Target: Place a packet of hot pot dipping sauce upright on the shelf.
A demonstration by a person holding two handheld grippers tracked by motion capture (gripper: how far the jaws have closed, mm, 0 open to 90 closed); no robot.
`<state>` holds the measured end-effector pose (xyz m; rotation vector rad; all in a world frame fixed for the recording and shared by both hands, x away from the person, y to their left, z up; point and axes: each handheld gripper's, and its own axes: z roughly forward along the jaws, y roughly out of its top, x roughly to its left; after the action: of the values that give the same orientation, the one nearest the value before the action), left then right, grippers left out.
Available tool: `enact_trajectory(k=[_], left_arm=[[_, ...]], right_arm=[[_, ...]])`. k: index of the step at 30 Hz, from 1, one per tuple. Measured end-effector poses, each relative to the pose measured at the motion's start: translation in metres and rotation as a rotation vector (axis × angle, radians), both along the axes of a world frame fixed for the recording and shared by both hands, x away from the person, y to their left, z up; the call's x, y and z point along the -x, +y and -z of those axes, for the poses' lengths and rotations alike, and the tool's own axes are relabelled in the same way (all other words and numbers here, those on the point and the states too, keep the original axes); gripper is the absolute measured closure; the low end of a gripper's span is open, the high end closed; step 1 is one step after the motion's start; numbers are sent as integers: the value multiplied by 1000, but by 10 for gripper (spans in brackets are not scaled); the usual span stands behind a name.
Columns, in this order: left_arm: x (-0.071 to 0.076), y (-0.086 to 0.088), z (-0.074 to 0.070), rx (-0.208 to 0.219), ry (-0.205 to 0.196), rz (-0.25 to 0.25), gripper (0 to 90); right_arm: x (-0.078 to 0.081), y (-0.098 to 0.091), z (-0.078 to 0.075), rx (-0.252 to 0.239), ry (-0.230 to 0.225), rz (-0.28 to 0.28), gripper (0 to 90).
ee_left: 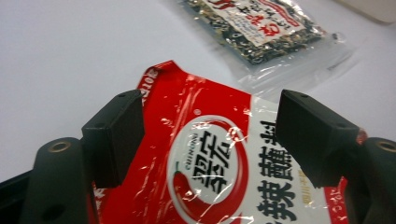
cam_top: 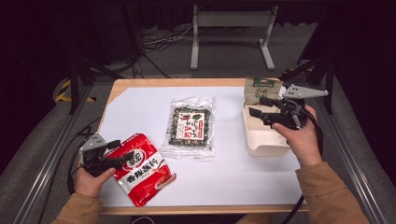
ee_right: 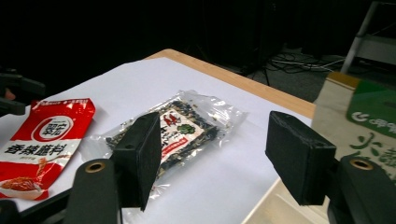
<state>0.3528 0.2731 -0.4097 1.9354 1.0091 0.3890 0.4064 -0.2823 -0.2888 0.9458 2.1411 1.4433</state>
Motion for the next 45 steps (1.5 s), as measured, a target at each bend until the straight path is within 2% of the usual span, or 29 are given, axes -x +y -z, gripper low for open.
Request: enact_trajectory(k=[4, 7, 9, 12, 19, 21, 24, 25, 28, 35, 41, 45], left_arm=[[0, 9, 0, 11, 4, -43, 246], [-1, 12, 1, 4, 1, -46, 245], [-2, 16, 3, 5, 25, -48, 246], [-3, 19, 5, -10, 32, -54, 246], [-7, 25, 9, 2, 55, -74, 205], [-10, 28, 13, 5, 78, -101, 206], [-13, 33, 16, 29, 103, -108, 213], [-13, 33, 16, 29, 103, -108, 219], [-19, 39, 23, 27, 143, -117, 224], [-23, 38, 30, -3, 196, -105, 197], [-25, 39, 33, 4, 218, -84, 206], [-26, 38, 36, 0, 249, -61, 215]], right_arm=[[2, 7, 6, -5, 0, -12, 362], [4, 11, 9, -1, -5, -20, 362], [5, 13, 10, 0, -8, -27, 362], [6, 15, 11, -1, -10, -36, 362], [8, 31, 19, 38, 1, -112, 362], [9, 36, 21, 43, 0, -133, 362], [12, 41, 22, 58, -6, -150, 365], [12, 41, 22, 58, -6, -150, 365], [14, 48, 26, 79, -9, -167, 367], [17, 56, 35, 86, -11, -190, 366], [19, 61, 41, 77, -10, -202, 366], [20, 62, 42, 73, -8, -206, 366]])
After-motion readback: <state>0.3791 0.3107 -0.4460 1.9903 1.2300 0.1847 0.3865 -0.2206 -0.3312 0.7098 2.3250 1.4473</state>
